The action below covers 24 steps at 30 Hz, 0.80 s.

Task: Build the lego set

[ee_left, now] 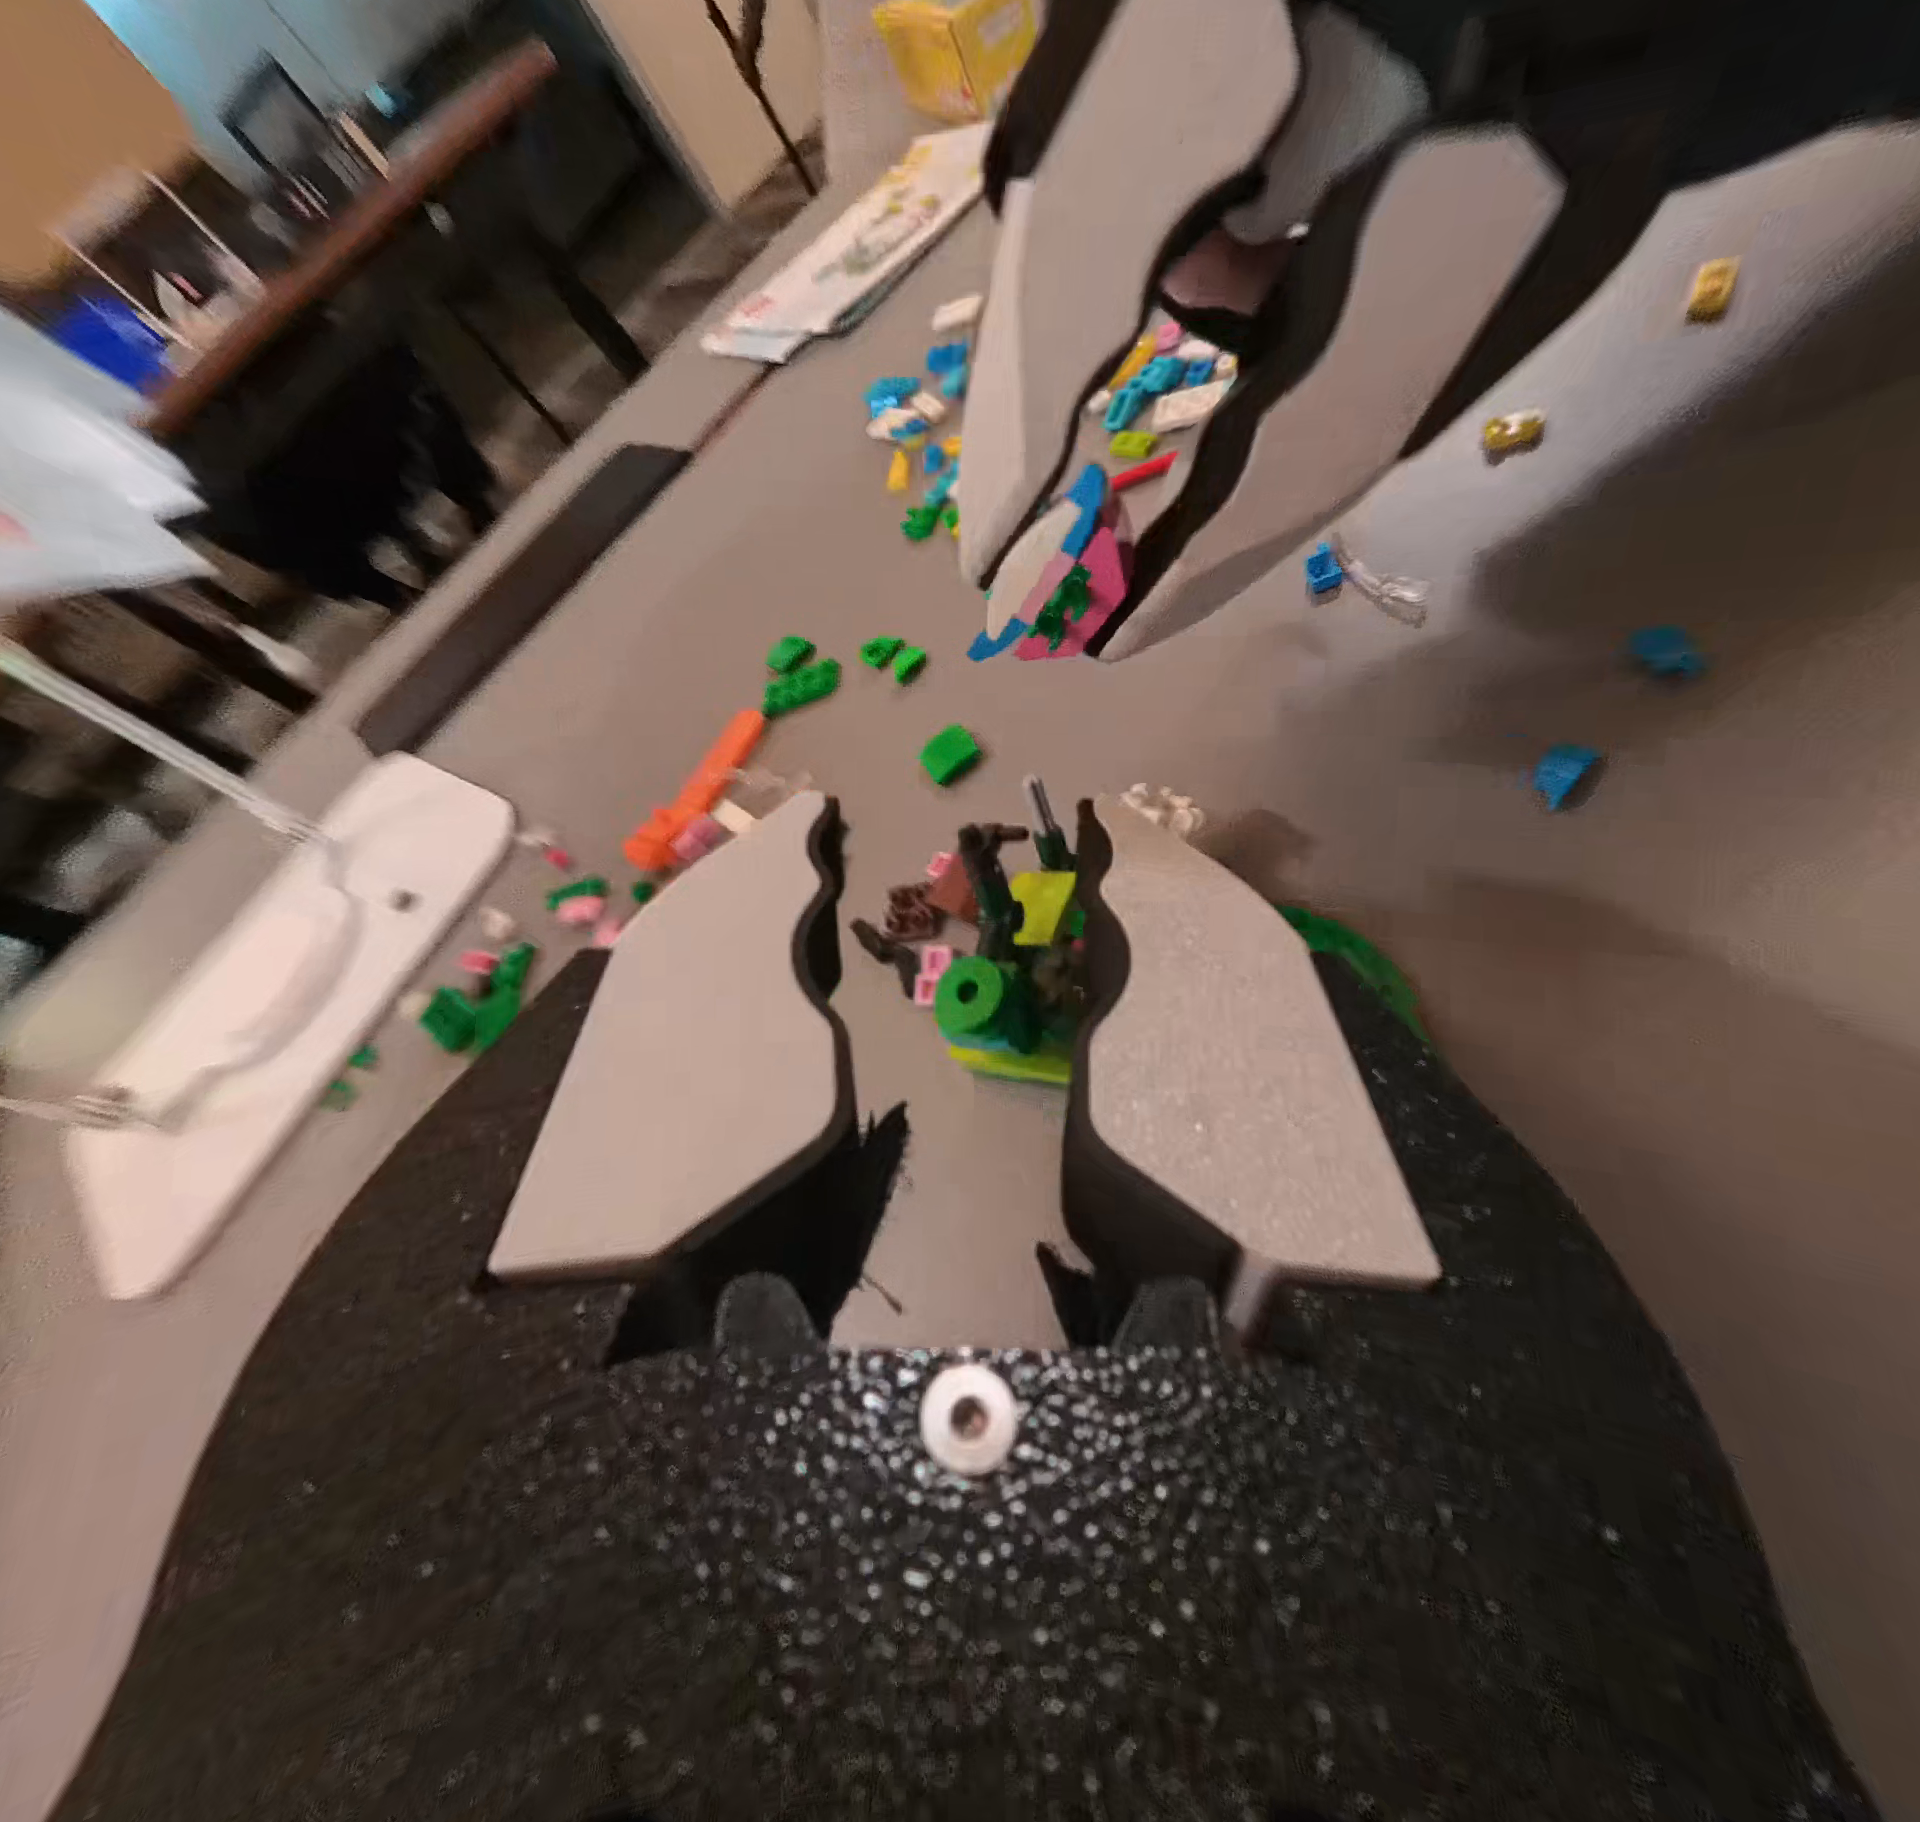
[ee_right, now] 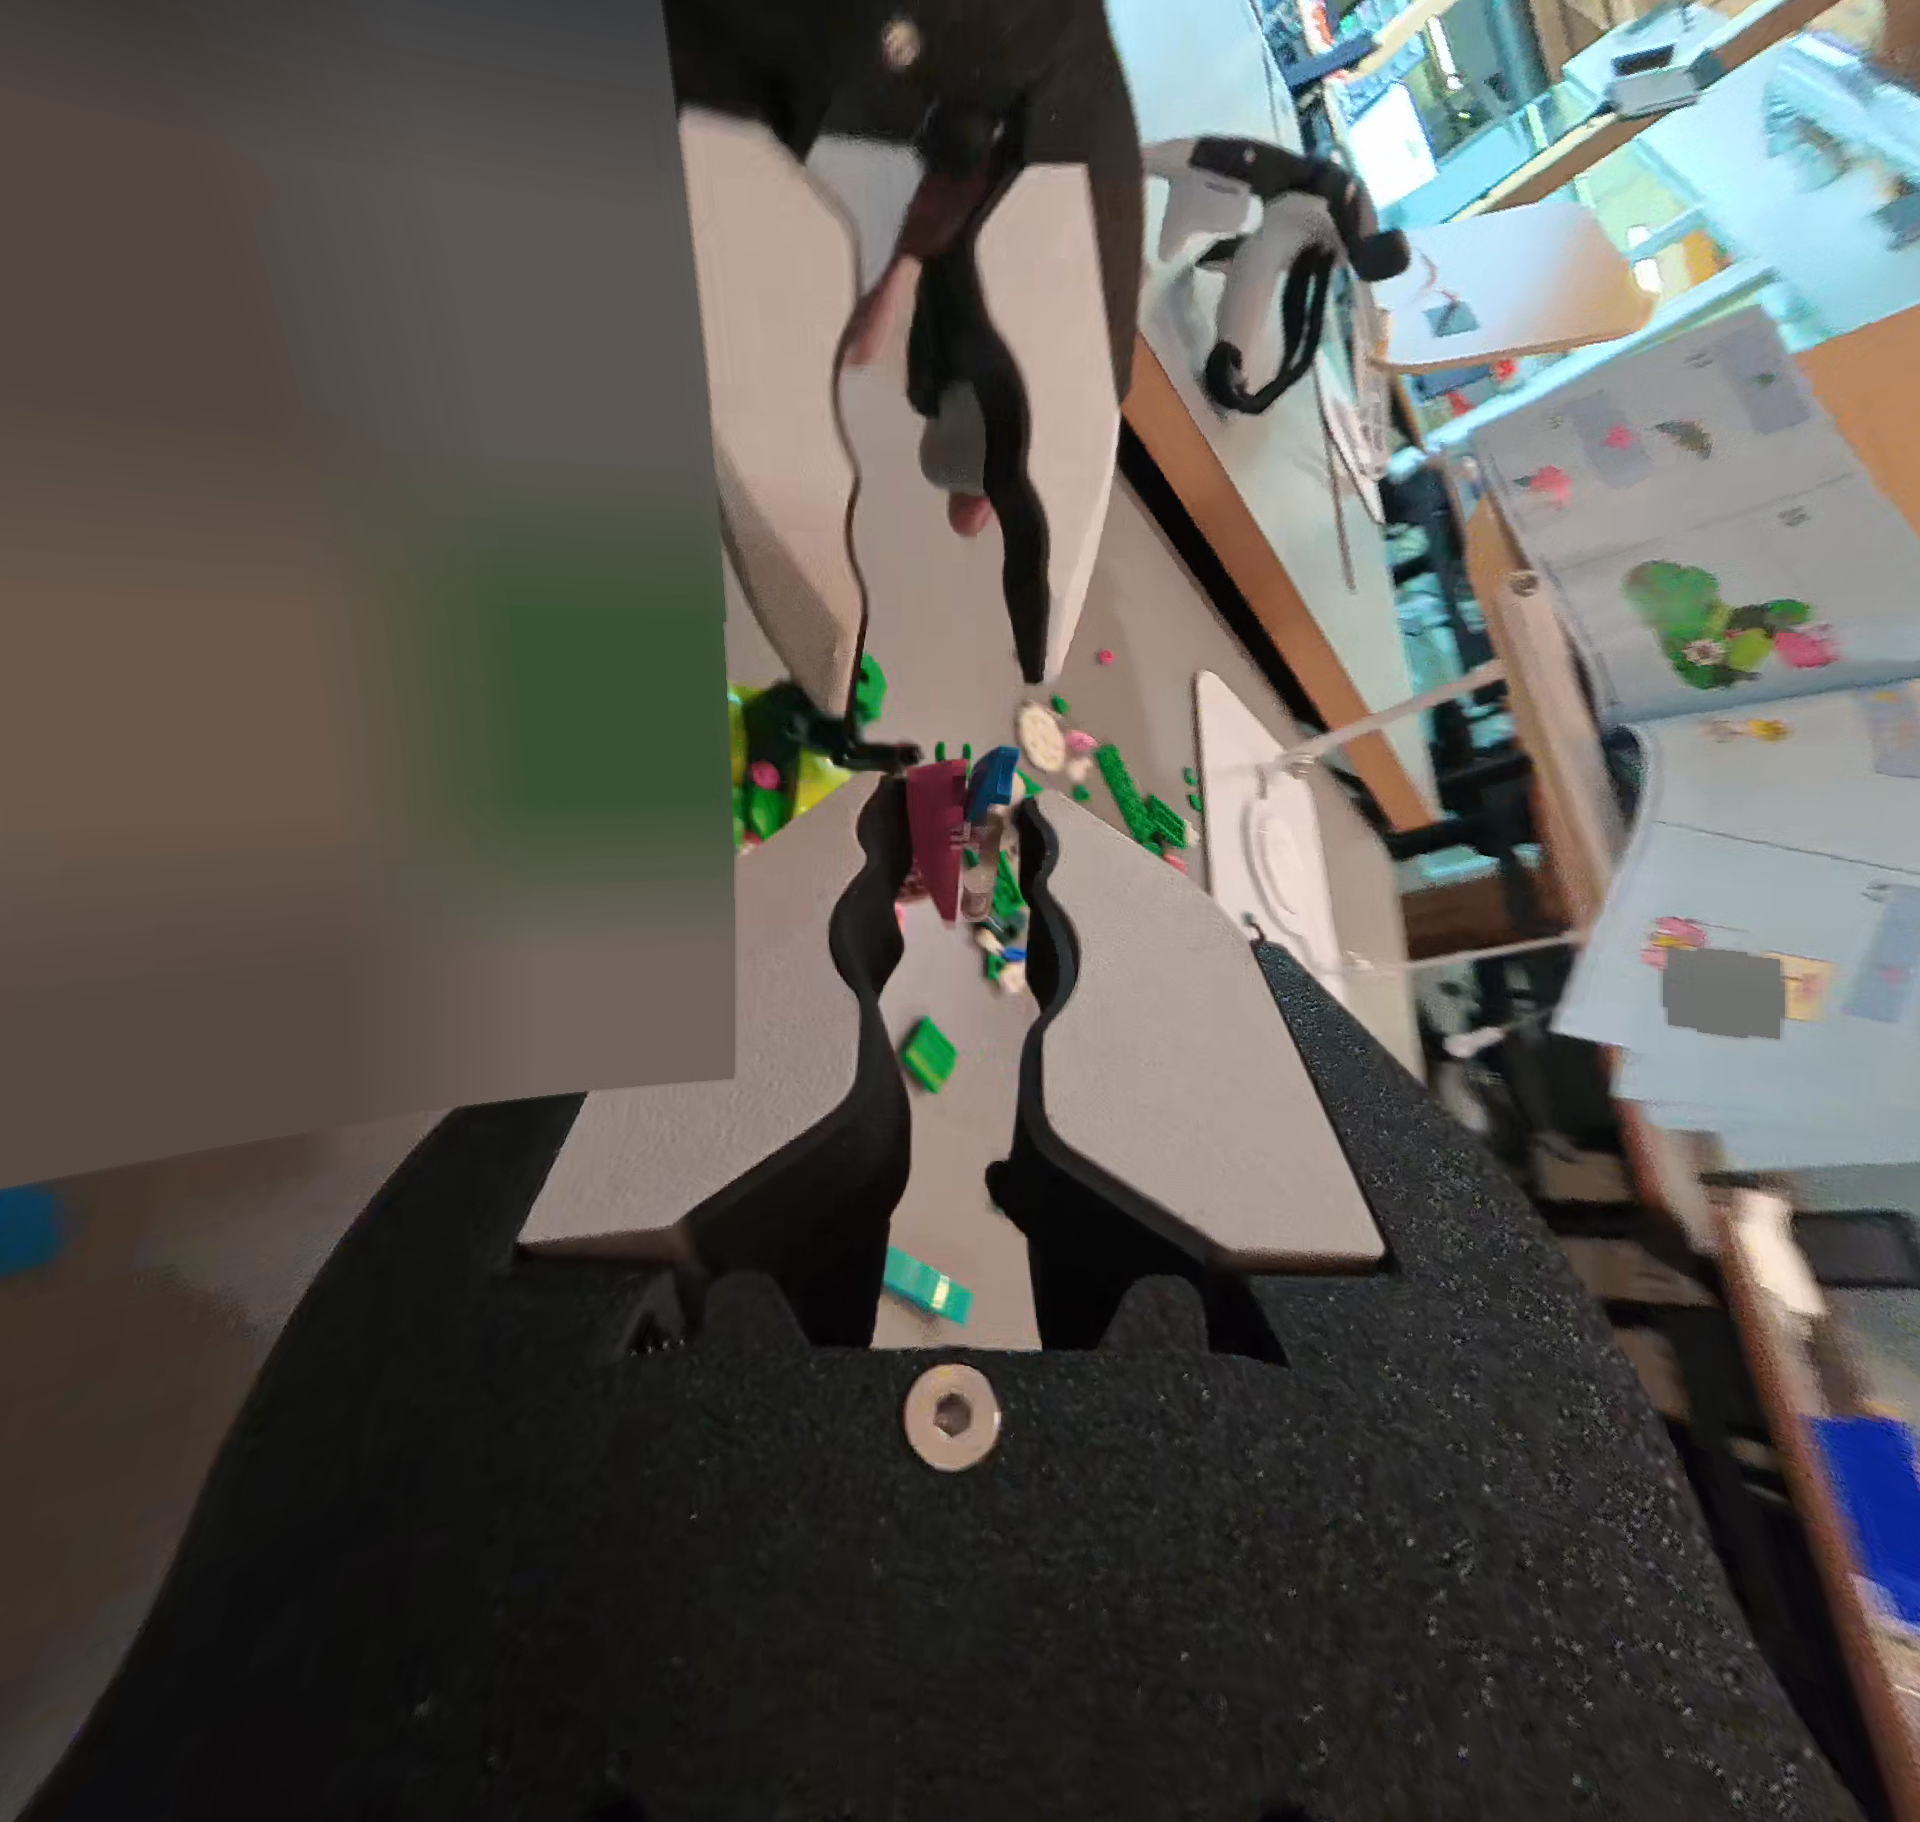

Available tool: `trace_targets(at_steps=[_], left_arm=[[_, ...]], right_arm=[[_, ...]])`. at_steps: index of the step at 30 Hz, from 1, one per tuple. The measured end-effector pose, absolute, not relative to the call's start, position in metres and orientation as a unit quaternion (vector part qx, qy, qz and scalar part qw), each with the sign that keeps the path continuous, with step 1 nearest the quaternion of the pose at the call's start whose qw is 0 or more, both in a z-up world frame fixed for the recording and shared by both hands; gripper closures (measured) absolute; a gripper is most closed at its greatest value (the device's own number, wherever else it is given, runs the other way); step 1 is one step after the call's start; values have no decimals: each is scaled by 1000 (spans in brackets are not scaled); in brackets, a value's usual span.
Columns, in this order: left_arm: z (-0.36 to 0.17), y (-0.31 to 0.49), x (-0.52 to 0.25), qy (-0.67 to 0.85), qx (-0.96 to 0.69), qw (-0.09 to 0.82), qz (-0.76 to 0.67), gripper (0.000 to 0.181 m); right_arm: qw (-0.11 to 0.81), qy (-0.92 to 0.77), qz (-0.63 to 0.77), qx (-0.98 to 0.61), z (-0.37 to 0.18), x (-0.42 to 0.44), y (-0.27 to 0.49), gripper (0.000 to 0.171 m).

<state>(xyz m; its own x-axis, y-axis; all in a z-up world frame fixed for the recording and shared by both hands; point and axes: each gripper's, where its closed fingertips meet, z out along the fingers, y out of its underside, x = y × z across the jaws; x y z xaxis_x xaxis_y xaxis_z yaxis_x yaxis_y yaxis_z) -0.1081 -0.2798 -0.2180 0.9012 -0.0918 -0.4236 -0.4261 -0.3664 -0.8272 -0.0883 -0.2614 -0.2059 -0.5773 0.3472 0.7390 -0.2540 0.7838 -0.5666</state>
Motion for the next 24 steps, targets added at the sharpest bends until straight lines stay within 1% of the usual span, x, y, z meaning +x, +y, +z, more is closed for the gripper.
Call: trace_targets(at_steps=[2,5,9,14,19,24], left_arm=[[-224,-282,-110,132,-826,538,101,137],[-233,-282,-114,110,-840,527,70,137],[-240,-281,-117,110,-846,516,79,142],[-239,-278,-118,89,-840,531,60,149],[-244,-275,-119,82,-847,523,58,148],[-250,-273,-122,85,-849,517,69,161]], right_arm=[[493,-823,281,-1,-216,-95,-261,151],[519,-817,249,26,-224,-102,-264,151],[533,-811,239,32,-226,-110,-263,151],[537,-809,235,39,-230,-116,-261,152],[537,-810,226,60,-235,-118,-264,151],[556,-803,194,90,-236,-119,-265,151]])
